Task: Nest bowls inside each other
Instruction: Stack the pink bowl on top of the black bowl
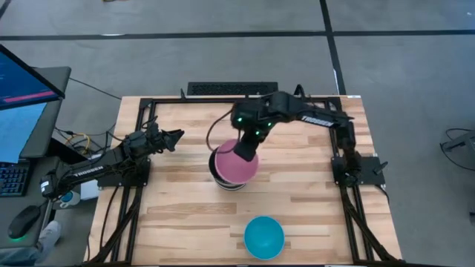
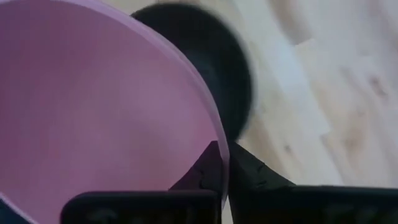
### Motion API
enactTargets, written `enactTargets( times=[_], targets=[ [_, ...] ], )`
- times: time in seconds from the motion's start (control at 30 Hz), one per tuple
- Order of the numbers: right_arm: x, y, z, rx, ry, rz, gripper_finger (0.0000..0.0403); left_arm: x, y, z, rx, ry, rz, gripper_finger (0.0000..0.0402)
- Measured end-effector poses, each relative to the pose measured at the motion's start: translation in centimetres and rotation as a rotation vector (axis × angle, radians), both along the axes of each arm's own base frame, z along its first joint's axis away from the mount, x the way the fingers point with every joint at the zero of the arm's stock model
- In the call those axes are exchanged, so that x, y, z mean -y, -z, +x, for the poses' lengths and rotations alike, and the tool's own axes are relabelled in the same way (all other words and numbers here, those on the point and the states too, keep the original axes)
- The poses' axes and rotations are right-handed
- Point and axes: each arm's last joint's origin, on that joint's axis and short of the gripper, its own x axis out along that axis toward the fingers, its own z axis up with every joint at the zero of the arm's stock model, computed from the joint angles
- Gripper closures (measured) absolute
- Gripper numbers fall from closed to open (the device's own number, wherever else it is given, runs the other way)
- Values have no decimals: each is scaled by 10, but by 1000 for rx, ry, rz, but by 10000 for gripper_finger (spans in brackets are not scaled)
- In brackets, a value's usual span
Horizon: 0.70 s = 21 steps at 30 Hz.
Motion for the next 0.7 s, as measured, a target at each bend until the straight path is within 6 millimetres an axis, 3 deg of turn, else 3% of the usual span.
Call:
enactTargets(
  times=[0.2,0.33,0.57,0.7],
  targets=[
    [-9,3,9,43,-16,31,386,0,0,0,0,0,0,249],
    [-3,0,13,86,40,29,369,0,0,0,0,-1,0,249],
    [8,3,15,85,71,24,392,0,0,0,0,-1,0,249],
    [8,3,14,82,71,48,368,0,0,0,0,-2,0,249]
  ],
)
